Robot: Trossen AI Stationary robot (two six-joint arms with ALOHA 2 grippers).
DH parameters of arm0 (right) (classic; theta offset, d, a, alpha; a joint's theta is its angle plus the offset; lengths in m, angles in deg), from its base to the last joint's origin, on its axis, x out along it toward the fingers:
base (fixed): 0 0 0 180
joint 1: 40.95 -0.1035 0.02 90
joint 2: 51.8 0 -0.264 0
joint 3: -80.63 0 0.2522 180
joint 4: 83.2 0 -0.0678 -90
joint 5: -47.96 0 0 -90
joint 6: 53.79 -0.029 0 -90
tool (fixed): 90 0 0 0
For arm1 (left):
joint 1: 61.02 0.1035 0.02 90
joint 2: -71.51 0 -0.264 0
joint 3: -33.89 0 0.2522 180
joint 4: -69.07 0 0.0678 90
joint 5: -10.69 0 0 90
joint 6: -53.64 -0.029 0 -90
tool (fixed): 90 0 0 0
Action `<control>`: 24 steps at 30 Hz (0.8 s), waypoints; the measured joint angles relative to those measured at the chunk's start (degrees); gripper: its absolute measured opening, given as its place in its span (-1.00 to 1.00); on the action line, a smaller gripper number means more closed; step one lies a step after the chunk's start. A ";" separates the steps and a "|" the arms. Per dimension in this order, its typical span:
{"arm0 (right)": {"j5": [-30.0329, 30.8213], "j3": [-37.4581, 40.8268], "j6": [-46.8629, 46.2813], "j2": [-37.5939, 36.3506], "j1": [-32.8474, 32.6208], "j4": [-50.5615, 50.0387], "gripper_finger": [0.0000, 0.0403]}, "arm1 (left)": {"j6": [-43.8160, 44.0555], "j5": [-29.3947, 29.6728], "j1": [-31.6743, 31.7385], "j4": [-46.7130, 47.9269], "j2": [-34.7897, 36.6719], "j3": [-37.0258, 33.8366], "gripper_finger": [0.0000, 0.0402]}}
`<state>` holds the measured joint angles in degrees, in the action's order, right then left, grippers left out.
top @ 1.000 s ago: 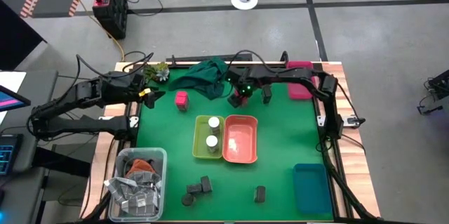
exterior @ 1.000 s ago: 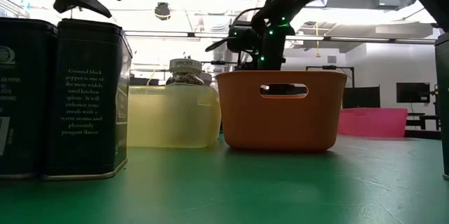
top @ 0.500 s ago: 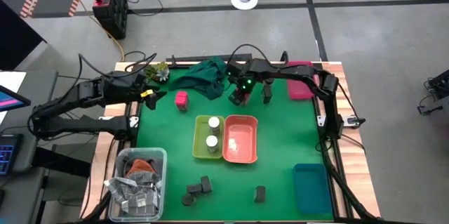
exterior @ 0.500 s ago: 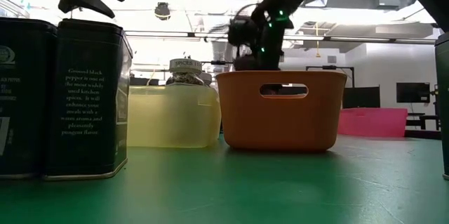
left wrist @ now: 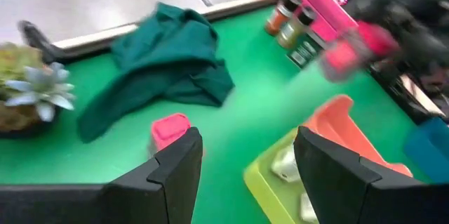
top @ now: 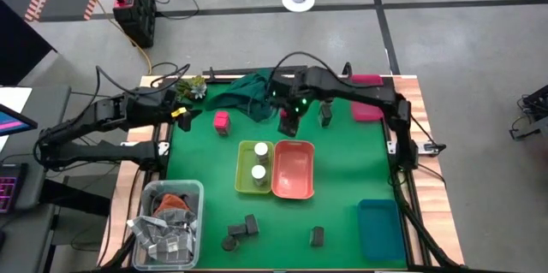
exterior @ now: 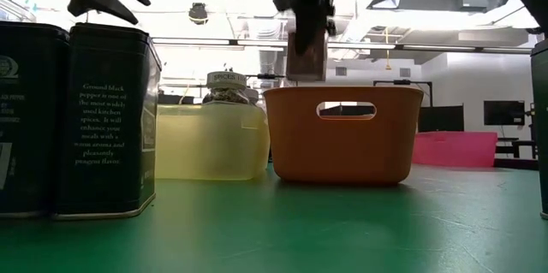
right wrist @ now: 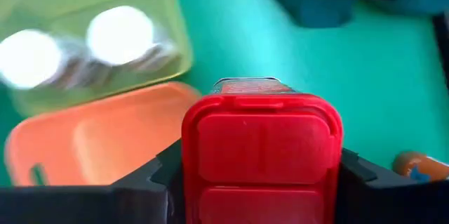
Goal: Sort spices by type
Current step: Put the right red seasoning can into the pink bin
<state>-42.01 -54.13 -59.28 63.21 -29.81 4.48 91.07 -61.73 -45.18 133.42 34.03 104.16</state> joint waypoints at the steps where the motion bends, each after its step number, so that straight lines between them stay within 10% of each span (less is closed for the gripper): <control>1: 0.00 -0.57 0.01 -0.01 -1.57 -0.64 0.15 | 0.37 1.42 0.00 -0.02 -0.06 0.00 0.07; 13: -0.07 0.52 -6.42 0.42 -19.64 3.18 0.16 | 8.83 3.92 -1.33 -7.14 -2.48 0.00 0.07; 24: 7.60 0.50 -30.27 0.11 -19.55 -5.21 0.16 | 7.11 -2.33 -9.19 -9.56 -1.82 -0.02 0.07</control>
<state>-34.41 -53.64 -89.54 63.32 -49.36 -0.74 98.18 -64.06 -54.38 123.87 32.20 104.14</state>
